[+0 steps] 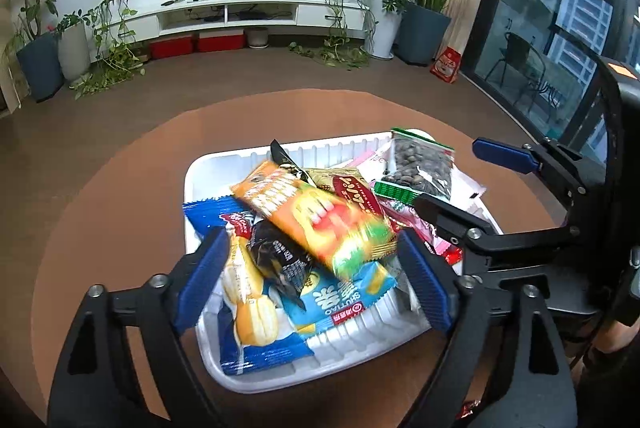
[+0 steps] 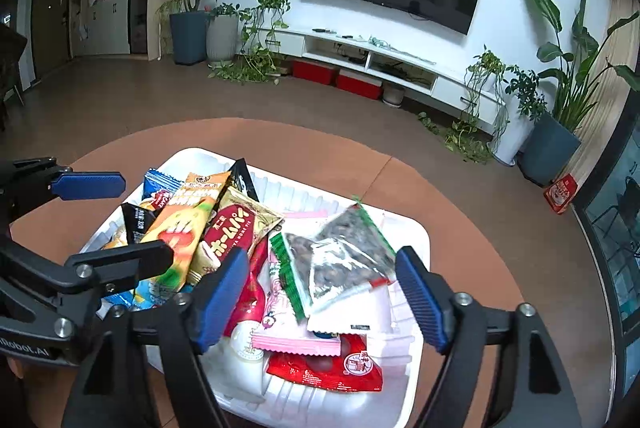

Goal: Organize snacks
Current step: 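Open both tools to release the packets and withdraw over the table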

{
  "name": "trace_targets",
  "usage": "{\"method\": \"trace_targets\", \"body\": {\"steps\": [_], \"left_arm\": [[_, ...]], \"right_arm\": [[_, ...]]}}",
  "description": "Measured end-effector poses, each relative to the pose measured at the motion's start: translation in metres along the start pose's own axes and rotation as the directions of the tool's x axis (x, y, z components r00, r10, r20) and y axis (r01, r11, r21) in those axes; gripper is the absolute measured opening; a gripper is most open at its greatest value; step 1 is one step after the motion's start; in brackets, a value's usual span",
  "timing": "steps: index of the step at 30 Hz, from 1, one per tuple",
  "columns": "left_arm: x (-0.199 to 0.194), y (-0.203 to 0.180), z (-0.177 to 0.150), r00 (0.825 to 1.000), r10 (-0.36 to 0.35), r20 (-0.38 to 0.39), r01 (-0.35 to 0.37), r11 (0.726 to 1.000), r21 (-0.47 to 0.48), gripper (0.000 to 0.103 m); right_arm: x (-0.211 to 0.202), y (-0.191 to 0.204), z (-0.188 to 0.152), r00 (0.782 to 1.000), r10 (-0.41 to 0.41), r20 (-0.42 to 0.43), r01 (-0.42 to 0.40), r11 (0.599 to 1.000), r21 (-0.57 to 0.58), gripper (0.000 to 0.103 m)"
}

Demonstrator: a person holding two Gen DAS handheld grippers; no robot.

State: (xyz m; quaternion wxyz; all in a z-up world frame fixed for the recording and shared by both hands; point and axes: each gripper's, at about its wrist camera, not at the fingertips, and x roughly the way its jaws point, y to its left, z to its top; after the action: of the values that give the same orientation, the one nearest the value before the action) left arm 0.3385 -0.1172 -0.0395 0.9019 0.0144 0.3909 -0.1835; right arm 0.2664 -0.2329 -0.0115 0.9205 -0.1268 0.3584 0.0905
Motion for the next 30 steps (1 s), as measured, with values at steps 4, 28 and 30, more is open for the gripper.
{"method": "trace_targets", "body": {"steps": [4, 28, 30], "left_arm": [[-0.008, 0.001, -0.002, 1.0, -0.006, 0.014, 0.006, 1.0, -0.006, 0.095], [-0.04, -0.096, -0.088, 0.961, -0.086, -0.262, 0.183, 0.91, 0.372, 0.103], [-0.036, -0.099, -0.098, 0.947, -0.079, -0.312, 0.205, 0.897, 0.392, 0.103]], "right_arm": [[-0.009, 0.0, -0.002, 1.0, 0.0, 0.014, 0.0, 1.0, -0.004, 0.084], [-0.117, -0.03, -0.107, 0.993, 0.108, -0.043, -0.092, 0.957, 0.273, 0.091], [-0.131, -0.015, -0.134, 0.99, 0.124, -0.067, -0.099, 0.951, 0.294, 0.09]]}}
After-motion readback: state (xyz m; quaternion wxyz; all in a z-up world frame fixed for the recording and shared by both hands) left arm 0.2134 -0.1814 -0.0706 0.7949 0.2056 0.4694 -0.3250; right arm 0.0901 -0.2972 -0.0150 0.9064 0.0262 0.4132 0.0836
